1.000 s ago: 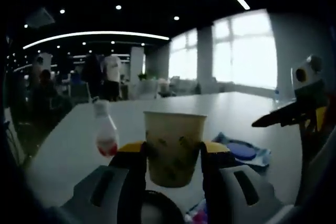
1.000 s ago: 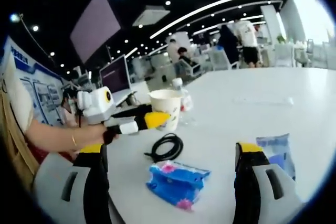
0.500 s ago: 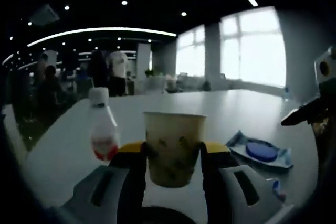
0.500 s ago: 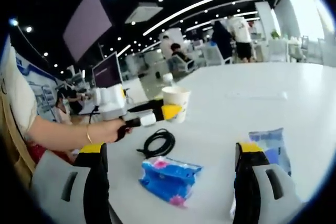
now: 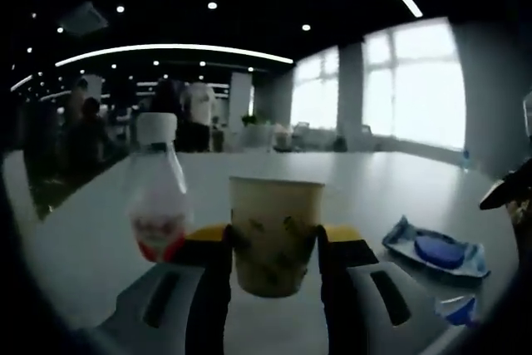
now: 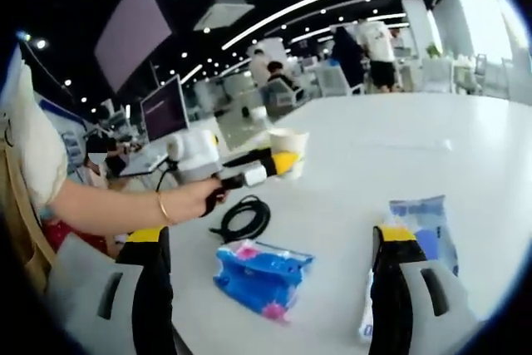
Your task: Arrange the tabletop items into an orderly group along one side of the table until the central work area is clear of visible clutter.
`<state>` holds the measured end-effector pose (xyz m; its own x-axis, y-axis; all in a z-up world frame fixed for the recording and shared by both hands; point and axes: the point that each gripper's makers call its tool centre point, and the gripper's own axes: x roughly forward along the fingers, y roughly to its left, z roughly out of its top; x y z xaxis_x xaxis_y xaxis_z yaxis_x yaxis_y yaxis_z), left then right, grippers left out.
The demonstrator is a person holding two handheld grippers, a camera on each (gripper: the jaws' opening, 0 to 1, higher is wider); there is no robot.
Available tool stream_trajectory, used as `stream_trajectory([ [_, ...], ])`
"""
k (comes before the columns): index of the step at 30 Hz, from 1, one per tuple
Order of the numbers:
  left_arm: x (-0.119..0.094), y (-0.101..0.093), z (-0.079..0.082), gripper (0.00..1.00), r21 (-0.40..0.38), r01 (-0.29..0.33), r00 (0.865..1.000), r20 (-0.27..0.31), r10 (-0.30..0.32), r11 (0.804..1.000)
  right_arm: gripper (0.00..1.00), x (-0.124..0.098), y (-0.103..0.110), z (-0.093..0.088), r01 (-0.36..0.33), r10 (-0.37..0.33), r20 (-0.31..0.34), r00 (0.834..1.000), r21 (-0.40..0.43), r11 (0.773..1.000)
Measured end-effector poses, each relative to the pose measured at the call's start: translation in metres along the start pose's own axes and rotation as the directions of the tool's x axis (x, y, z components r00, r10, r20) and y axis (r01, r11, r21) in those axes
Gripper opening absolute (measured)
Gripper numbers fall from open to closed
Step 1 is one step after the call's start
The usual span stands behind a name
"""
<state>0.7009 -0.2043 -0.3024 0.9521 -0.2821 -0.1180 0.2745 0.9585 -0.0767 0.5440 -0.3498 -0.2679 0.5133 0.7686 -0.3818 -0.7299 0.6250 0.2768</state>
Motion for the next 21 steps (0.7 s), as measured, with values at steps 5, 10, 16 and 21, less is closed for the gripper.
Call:
stream_trajectory([
  [5,0.01,0.004,-0.006,0.39,-0.016,-0.025,1.0,-0.002,0.025,1.0,0.99,-0.001,-0.003,-0.003,0.012,-0.012,-0.011,1.0,0.004,1.0],
  [10,0.018,0.007,-0.007,0.38,-0.069,-0.052,0.999,0.009,0.053,0.996,0.99,0.0,-0.002,-0.005,0.005,-0.005,-0.019,1.0,0.009,1.0],
  [16,0.025,0.005,-0.014,0.38,-0.016,-0.064,0.998,-0.01,0.064,0.998,0.99,0.001,-0.001,-0.006,0.003,-0.003,-0.027,1.0,0.006,1.0],
  [21,0.031,0.006,-0.024,0.38,0.02,-0.073,0.996,-0.057,0.074,0.997,0.99,-0.001,-0.003,-0.005,0.006,-0.006,-0.02,1.0,0.016,1.0],
])
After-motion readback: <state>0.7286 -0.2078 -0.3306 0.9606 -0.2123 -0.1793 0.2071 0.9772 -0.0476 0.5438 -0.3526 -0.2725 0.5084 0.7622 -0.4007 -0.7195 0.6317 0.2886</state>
